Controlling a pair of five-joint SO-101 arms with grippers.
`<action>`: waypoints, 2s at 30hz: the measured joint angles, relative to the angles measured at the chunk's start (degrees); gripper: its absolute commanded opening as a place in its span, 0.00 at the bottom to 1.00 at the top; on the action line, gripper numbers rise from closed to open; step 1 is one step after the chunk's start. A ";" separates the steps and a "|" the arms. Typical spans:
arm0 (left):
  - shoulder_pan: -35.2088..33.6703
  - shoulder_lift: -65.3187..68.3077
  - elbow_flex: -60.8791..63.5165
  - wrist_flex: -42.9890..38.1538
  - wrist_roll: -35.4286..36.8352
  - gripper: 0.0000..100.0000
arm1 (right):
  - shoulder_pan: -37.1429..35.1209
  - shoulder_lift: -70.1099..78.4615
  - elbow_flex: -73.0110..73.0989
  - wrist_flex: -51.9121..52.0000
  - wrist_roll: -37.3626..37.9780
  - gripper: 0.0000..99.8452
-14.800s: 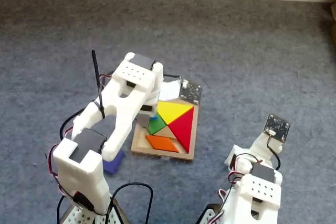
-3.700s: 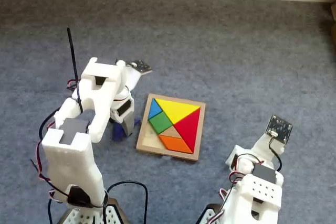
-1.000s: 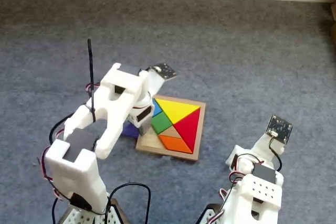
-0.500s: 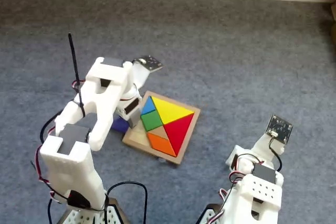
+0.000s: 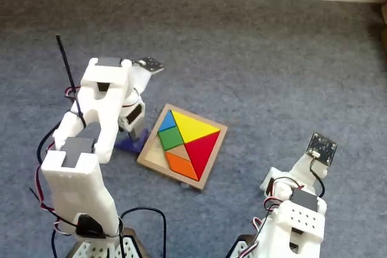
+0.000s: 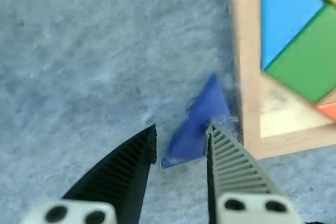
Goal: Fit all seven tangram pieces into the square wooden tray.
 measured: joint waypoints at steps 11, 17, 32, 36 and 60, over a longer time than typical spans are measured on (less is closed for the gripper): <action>-1.23 0.18 1.14 0.00 -2.73 0.15 | 0.00 0.00 0.00 0.00 0.00 0.01; 3.69 -0.26 3.87 0.09 -2.99 0.15 | 0.00 0.00 0.00 0.00 0.00 0.01; 9.32 -0.97 8.53 0.09 0.79 0.15 | 0.00 0.00 0.00 0.00 0.00 0.01; 9.32 -0.97 8.70 0.09 0.79 0.15 | 0.00 0.00 0.00 0.00 0.00 0.01; 10.11 0.26 11.43 0.09 1.05 0.04 | 0.00 0.00 0.00 0.00 0.00 0.01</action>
